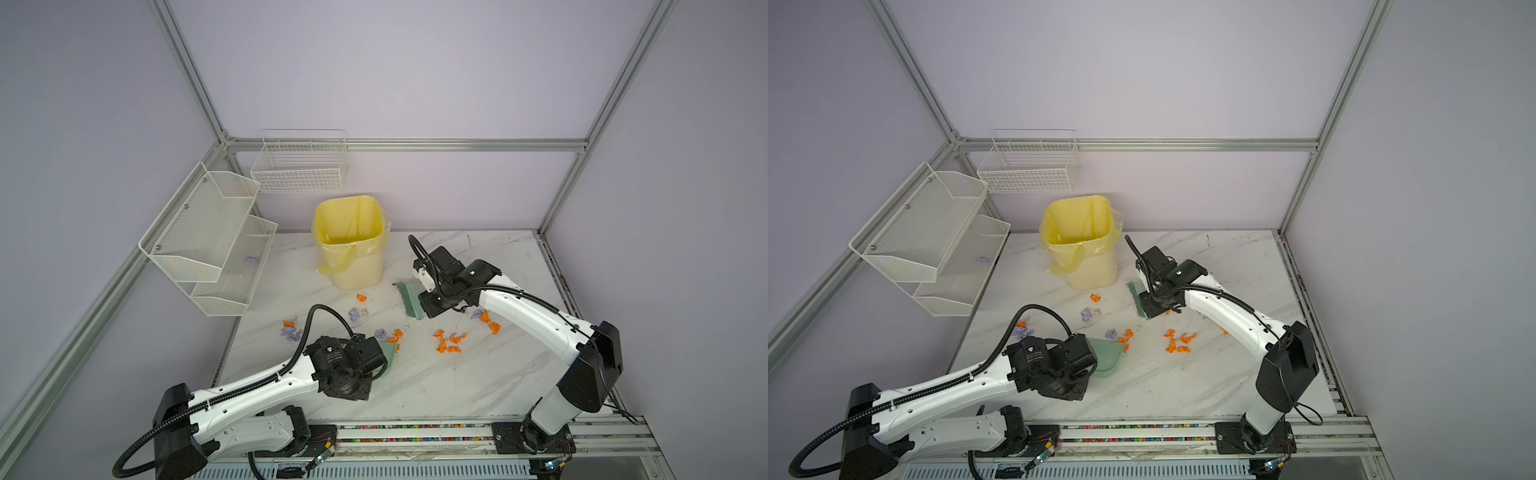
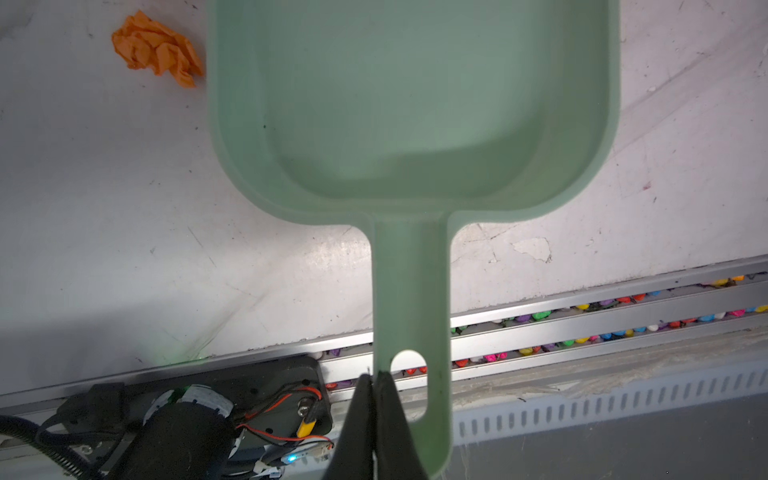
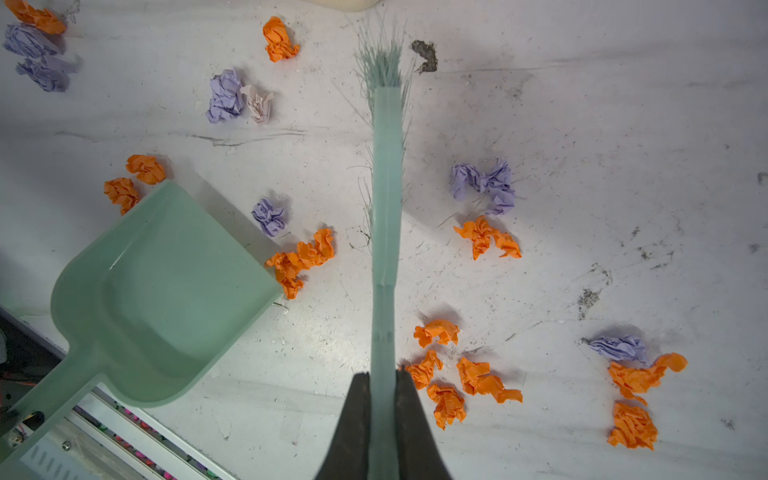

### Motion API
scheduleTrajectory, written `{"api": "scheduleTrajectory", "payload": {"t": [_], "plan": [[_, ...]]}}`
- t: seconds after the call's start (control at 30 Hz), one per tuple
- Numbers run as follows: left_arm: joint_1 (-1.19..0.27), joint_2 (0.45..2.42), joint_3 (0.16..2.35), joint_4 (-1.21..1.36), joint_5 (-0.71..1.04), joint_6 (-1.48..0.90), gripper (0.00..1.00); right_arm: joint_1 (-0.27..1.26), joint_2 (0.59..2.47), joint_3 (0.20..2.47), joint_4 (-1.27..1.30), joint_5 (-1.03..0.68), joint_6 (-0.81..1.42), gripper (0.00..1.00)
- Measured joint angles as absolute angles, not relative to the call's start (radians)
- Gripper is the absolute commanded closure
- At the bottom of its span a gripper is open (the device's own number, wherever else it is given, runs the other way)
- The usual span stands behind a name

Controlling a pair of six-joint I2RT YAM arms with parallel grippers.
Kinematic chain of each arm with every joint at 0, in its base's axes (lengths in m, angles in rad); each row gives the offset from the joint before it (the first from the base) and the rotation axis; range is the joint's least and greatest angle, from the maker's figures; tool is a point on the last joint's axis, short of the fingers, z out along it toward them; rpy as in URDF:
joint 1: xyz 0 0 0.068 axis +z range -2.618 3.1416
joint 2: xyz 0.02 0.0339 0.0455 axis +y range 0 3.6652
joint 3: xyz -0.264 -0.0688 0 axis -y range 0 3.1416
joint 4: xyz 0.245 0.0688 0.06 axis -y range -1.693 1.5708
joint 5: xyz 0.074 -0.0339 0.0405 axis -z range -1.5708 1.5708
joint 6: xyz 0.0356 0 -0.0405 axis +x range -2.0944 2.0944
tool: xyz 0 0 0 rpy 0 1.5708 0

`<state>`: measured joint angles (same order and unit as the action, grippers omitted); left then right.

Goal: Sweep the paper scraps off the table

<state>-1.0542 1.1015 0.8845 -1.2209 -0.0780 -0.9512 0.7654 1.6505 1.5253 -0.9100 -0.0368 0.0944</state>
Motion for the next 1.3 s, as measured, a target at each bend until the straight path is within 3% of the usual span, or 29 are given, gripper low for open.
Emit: {"api": "scheduleTrajectory", "payload": {"t": [0.9,1.3], "plan": [[-1.055,1.257,0.844,-1.121,-0.06,-0.923,1.0,0.826,1.713,1.511,-0.913,-0.045,0.049,1.0],[-1.055,1.156,0.855,-1.184,-0.07,-0.925,1.0,0.839,1.689,1.472,-0.876,-0.058,0.039,1.0]]}}
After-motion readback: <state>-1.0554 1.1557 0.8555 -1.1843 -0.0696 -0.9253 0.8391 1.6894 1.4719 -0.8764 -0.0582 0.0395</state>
